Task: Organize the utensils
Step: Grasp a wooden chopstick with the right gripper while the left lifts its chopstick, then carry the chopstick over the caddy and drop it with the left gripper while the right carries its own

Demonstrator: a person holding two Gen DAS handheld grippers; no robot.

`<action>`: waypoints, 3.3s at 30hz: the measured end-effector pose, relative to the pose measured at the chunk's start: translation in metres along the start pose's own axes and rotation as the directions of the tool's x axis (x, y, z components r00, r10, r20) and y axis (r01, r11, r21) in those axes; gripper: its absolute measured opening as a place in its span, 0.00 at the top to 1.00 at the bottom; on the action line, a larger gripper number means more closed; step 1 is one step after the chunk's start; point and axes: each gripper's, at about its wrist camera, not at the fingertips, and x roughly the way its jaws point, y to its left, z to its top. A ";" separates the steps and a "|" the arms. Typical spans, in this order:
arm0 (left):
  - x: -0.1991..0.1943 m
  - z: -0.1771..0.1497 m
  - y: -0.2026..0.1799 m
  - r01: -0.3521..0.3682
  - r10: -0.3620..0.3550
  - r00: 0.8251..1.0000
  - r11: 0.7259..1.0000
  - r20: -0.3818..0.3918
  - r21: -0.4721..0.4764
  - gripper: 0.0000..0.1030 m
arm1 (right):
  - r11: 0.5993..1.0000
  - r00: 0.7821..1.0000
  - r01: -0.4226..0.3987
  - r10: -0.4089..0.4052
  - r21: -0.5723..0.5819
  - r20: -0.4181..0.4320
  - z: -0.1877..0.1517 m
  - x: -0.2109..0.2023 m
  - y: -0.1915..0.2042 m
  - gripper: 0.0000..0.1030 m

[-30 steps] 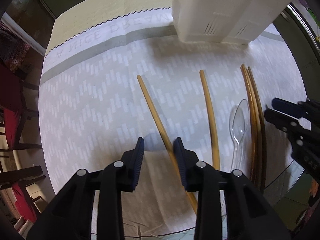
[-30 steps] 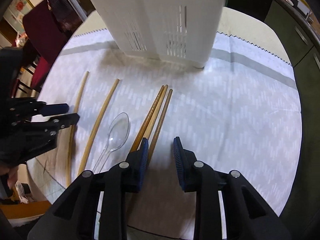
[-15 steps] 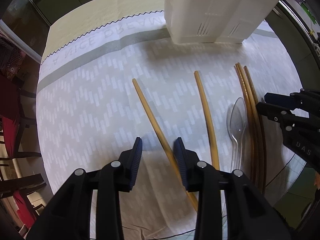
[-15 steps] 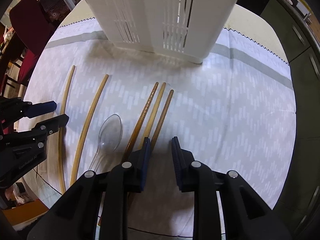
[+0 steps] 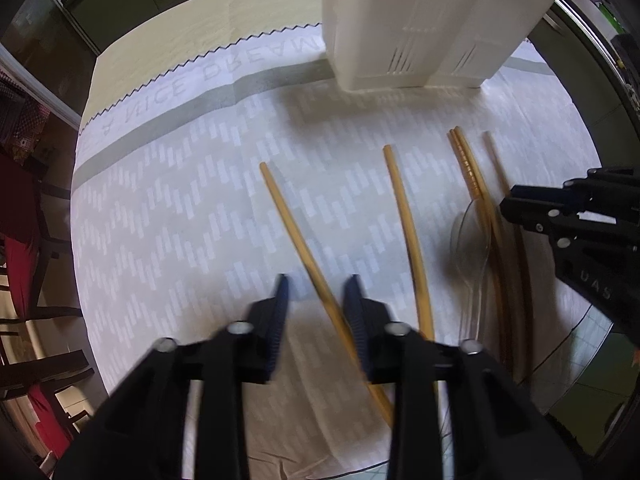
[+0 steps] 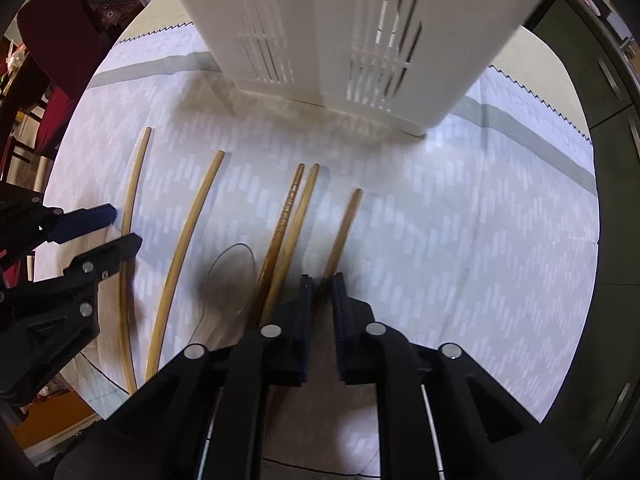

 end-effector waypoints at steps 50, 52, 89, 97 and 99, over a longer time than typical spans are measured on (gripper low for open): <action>-0.160 -0.025 -0.008 0.080 -0.092 0.957 0.995 0.277 0.052 0.94 | 0.963 0.810 -0.265 0.249 -0.047 0.531 -0.116 -0.192 -0.066 0.94; -0.165 -0.025 -0.008 0.086 -0.098 0.953 0.995 0.288 0.054 0.94 | 0.965 0.807 -0.259 0.244 -0.049 0.538 -0.116 -0.195 -0.066 0.94; -0.303 0.098 -0.041 0.025 -0.048 0.814 0.999 0.579 0.048 0.94 | 0.977 0.721 -0.200 0.201 -0.078 0.663 -0.117 -0.284 -0.086 0.94; -0.289 0.118 -0.036 0.002 -0.020 0.791 1.000 0.611 0.029 0.94 | 0.980 0.704 -0.176 0.189 -0.089 0.685 -0.119 -0.309 -0.081 0.94; -0.289 0.121 -0.034 0.021 -0.034 0.789 0.999 0.614 0.027 0.94 | 0.981 0.707 -0.174 0.187 -0.088 0.682 -0.119 -0.308 -0.080 0.94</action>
